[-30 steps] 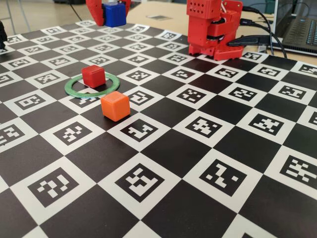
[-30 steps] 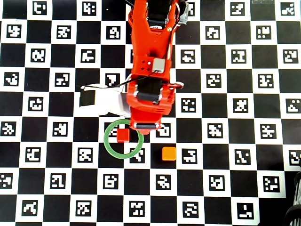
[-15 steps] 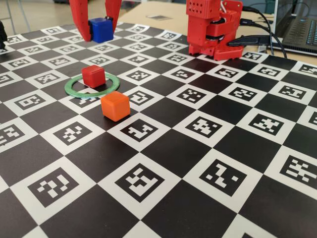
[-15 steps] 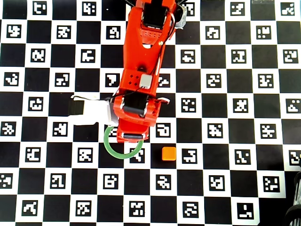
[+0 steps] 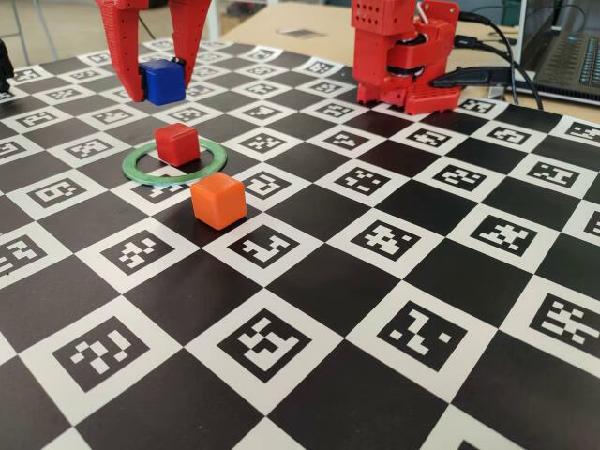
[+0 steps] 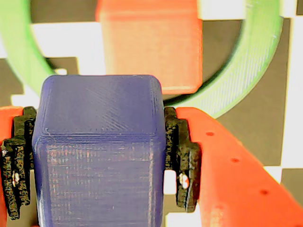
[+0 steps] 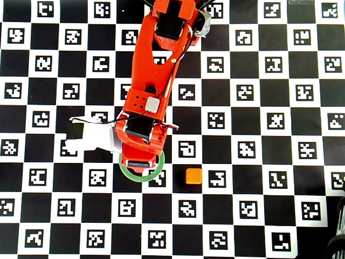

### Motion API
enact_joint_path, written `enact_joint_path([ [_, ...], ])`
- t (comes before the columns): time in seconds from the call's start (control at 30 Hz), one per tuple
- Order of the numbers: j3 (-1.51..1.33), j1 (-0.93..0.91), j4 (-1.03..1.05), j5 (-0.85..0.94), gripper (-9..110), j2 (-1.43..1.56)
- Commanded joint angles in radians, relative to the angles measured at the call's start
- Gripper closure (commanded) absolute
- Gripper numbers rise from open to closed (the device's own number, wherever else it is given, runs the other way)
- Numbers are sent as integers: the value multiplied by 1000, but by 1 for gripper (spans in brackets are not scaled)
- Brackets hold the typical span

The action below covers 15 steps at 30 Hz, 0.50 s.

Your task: Grab the red cube then put it in the green circle then put the blue cube on top and finally the orange cube on top

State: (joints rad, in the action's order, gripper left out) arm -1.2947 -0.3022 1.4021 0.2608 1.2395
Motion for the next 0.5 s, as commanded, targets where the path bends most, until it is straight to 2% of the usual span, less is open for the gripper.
enact_joint_path([
  [0.0, 0, -12, -32, 9, 95, 38],
  [0.47, -97, -29, -92, 40, 95, 38],
])
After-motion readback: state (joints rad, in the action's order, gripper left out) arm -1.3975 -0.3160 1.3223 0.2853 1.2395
